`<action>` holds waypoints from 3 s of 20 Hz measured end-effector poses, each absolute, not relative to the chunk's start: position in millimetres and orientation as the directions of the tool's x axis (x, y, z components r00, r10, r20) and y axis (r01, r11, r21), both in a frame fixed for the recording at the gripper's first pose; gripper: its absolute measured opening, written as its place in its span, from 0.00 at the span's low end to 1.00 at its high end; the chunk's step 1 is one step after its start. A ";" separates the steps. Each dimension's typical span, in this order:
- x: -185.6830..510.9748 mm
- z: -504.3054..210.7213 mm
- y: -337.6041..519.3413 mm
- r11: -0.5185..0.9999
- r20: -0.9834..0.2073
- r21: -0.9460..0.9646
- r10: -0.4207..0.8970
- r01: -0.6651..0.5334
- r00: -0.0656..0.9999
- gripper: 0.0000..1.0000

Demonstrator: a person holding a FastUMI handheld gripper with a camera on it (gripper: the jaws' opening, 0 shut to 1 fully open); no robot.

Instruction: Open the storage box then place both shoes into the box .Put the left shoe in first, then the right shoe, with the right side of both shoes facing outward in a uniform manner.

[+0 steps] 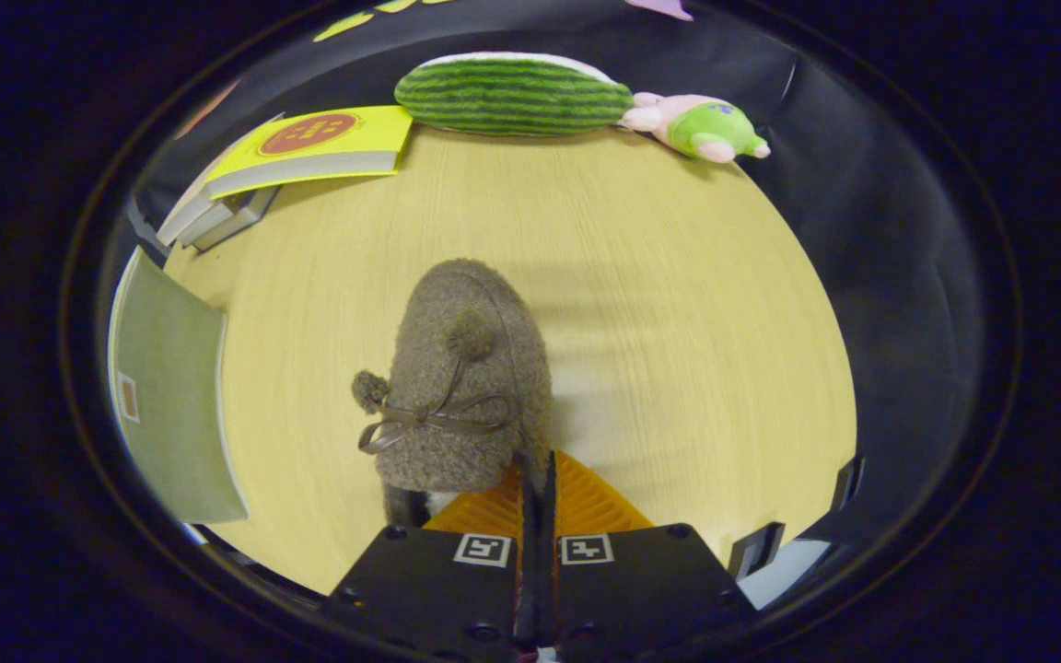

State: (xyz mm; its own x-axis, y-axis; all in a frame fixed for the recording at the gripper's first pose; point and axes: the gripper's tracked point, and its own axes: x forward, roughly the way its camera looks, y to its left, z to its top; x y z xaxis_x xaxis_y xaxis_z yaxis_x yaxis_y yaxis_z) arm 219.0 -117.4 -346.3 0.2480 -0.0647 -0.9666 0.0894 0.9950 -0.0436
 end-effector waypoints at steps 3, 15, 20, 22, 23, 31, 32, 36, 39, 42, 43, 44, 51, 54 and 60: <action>206.4 -325.2 -117.0 0.985 -0.968 -0.004 -0.048 0.175 0.246 0.06; 172.9 -196.5 -70.5 0.985 -0.924 0.061 -0.006 0.164 0.382 0.06; 169.3 -157.5 -35.7 0.991 -0.902 0.057 -0.002 0.124 0.432 0.06; 168.1 -148.9 -15.1 0.992 -0.901 0.067 0.015 0.104 0.435 0.06; 167.9 -144.6 -4.0 0.993 -0.899 0.073 0.025 0.092 0.437 0.06; 172.5 -133.4 95.0 0.994 -0.876 0.105 0.091 0.004 0.474 0.06; 174.0 -132.5 109.2 0.993 -0.870 0.117 0.106 -0.007 0.482 0.06; 185.0 -137.0 158.8 0.969 -0.828 0.247 0.200 0.020 0.524 0.06; 194.0 -145.6 187.6 0.943 -0.791 0.330 0.260 0.029 0.553 0.06; 196.4 -164.8 202.5 0.943 -0.792 0.332 0.261 0.031 0.552 0.07; 194.1 -167.3 203.7 0.945 -0.796 0.325 0.256 0.031 0.548 0.07; 193.8 -171.2 207.0 0.947 -0.799 0.320 0.254 0.027 0.545 0.08; 206.0 -191.1 209.4 0.955 -0.770 0.295 0.219 0.029 0.599 0.11; 208.3 -200.4 209.7 0.945 -0.739 0.327 0.248 0.011 0.626 0.18; 205.3 -145.7 169.0 0.972 -0.602 0.225 0.189 -0.063 0.776 1.00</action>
